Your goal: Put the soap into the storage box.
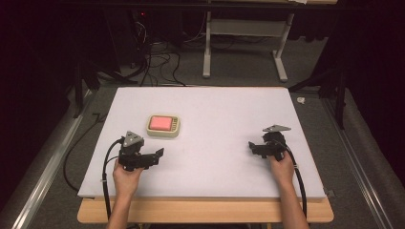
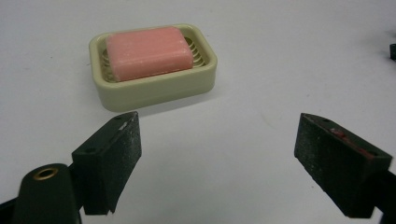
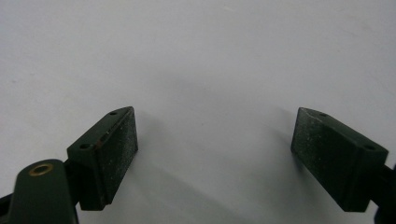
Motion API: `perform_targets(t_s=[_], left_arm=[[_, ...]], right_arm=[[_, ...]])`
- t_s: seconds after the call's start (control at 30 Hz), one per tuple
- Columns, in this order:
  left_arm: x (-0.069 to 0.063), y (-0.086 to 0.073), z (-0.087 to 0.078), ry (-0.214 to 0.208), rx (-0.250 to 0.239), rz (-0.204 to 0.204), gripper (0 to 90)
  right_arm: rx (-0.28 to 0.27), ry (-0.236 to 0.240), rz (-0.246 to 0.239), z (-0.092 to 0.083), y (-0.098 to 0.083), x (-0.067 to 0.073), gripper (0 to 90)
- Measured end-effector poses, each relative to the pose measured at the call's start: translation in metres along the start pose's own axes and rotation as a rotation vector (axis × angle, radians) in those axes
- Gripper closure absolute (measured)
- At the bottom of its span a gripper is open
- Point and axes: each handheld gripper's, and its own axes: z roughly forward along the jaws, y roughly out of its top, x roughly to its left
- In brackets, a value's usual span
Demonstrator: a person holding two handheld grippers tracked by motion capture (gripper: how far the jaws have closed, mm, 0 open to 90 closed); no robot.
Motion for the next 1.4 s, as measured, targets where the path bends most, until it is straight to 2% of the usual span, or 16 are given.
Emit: perform_targets(t_s=[0.5,0.57,1.07,1.4], left_arm=[[0.009,-0.009,0.01,0.007,0.017,-0.035,15.6],[0.009,-0.009,0.013,0.017,0.028,-0.034,15.6],[0.01,-0.011,0.035,0.019,0.071,-0.028,15.7],[0.01,-0.012,0.044,0.024,0.085,-0.026,15.7]], right_arm=[[0.002,0.0,0.0,0.0,0.0,0.0,15.3],[0.002,0.0,0.0,0.0,0.0,0.0,15.2],[0.002,-0.001,-0.001,0.0,0.0,0.0,15.2],[0.0,-0.001,0.0,0.0,0.0,0.0,15.2]])
